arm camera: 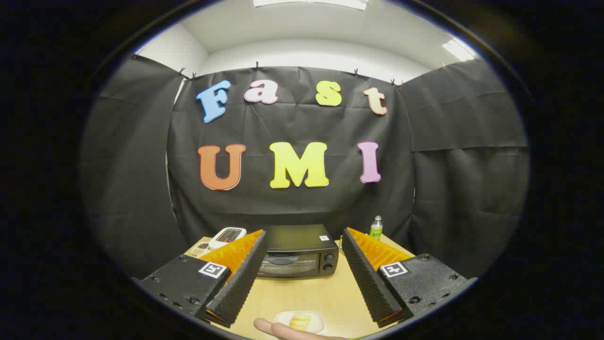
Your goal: Open the toaster oven, put the food inside, and close the toaster oven door.
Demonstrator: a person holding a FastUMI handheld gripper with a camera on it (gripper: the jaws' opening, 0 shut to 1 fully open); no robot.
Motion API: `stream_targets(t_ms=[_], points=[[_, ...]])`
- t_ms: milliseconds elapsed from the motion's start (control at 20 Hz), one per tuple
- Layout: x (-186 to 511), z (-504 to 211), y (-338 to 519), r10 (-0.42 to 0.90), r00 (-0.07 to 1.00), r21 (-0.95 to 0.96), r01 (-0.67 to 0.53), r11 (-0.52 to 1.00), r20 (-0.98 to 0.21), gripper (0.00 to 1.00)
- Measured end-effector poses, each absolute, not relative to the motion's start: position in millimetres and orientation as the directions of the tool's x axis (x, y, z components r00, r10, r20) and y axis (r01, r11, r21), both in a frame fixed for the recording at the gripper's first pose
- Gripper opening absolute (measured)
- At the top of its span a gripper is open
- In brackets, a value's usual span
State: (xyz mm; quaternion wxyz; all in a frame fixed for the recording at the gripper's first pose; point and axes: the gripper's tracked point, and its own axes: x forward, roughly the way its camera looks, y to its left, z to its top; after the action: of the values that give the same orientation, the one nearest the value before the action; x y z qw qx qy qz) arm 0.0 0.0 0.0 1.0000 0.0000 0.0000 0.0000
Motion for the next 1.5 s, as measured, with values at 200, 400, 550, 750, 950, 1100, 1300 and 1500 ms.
stream_targets(t_ms=[200,400,550,750,950,1100,1300,1500], points=[[2.1,-4.7,0.8,0.01,1.0,0.004,-0.01,1.0,-0.016,1.0],[5.3,-3.3,-2.1,0.004,1.0,0.003,-0.004,1.0,-0.006,1.0],[7.5,-6.2,0.4,0.008,1.0,-0.001,-0.008,1.0,-0.011,1.0],[16.2,-7.8,1.7,0.003,1.0,-0.006,-0.003,1.0,0.002,1.0],[43.5,-12.2,4.3,-0.017,1.0,-0.007,0.017,1.0,0.012,1.0],[72.3,-22.1,10.2,-0.01,1.0,0.009,0.01,1.0,-0.01,1.0],[119.7,-45.6,20.7,0.007,0.999,0.011,-0.007,1.0,-0.045,1.0],[162.0,-77.9,44.3,0.046,0.995,-0.013,-0.047,0.999,-0.089,1.0]])
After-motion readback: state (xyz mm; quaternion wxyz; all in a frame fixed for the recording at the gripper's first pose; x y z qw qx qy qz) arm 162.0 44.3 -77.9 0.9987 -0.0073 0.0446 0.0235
